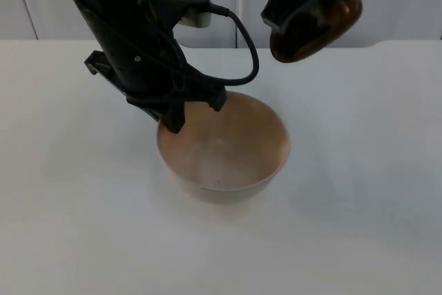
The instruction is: Pick up the bowl with the left hand and pour the coffee beans from the cup into the bowl with the right hand.
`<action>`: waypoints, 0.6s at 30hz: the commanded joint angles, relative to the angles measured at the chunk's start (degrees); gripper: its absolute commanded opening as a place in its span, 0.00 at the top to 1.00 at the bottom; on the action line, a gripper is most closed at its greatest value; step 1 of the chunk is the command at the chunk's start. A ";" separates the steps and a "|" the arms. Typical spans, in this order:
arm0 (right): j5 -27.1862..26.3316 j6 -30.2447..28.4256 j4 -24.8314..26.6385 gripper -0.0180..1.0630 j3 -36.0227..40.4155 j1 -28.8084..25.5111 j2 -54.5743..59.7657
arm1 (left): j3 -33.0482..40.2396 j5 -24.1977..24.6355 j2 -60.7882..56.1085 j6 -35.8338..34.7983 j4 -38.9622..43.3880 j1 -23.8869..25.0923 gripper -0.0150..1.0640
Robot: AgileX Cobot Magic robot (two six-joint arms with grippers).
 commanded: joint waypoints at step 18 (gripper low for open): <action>-0.07 -2.26 -9.88 0.98 -0.68 5.45 -0.28 | 0.00 -0.23 -0.29 0.19 -0.87 -0.30 0.99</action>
